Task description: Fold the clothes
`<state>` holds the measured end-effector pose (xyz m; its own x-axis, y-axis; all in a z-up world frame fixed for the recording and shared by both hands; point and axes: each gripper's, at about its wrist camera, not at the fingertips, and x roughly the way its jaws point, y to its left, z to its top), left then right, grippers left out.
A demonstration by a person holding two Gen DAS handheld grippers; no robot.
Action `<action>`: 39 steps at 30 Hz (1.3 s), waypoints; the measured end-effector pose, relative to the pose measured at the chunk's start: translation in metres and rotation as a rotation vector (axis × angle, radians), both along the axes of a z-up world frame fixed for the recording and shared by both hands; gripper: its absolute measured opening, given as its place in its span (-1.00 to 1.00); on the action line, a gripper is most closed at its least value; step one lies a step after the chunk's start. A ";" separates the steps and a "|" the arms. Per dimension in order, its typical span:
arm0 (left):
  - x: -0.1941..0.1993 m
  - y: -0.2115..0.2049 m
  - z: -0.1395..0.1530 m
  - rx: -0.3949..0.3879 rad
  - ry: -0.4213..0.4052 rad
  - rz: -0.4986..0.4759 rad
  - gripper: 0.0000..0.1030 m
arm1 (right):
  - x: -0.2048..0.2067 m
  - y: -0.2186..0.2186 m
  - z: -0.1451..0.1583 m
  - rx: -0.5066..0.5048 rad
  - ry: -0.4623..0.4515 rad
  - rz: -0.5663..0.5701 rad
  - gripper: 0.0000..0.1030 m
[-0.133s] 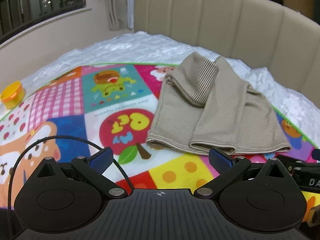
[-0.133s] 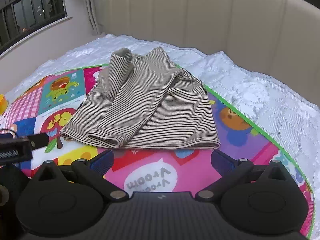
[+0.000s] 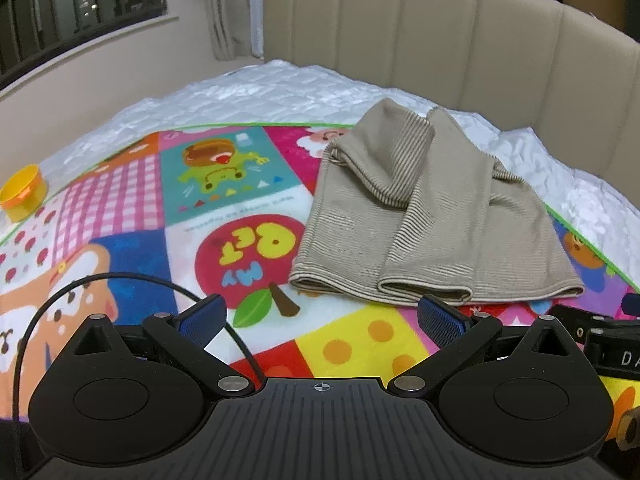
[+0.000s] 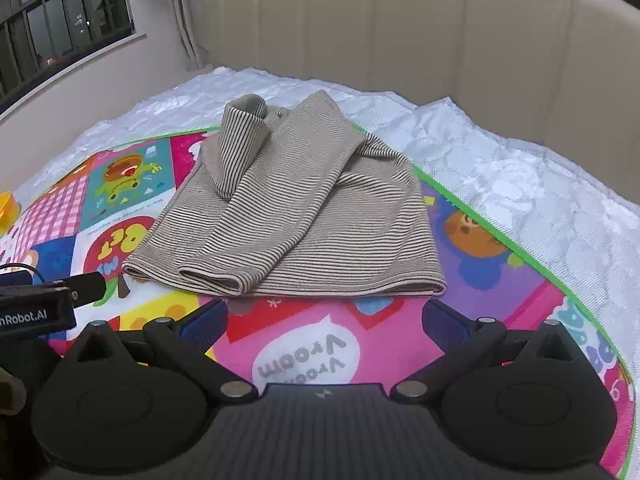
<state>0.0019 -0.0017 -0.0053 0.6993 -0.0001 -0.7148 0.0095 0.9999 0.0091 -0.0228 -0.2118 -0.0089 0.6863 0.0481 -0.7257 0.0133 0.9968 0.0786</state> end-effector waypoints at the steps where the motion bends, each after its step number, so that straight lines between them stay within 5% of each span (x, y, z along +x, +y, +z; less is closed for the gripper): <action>1: 0.000 0.000 -0.001 0.004 0.004 -0.001 1.00 | 0.001 0.000 0.000 0.001 0.005 -0.002 1.00; 39: 0.004 -0.004 -0.010 0.033 0.048 -0.006 1.00 | 0.006 -0.005 -0.007 0.049 0.053 -0.021 1.00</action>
<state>0.0059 -0.0061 -0.0157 0.6641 0.0193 -0.7474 0.0172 0.9990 0.0411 -0.0168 -0.2168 -0.0162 0.6479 0.0699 -0.7585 0.0399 0.9913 0.1255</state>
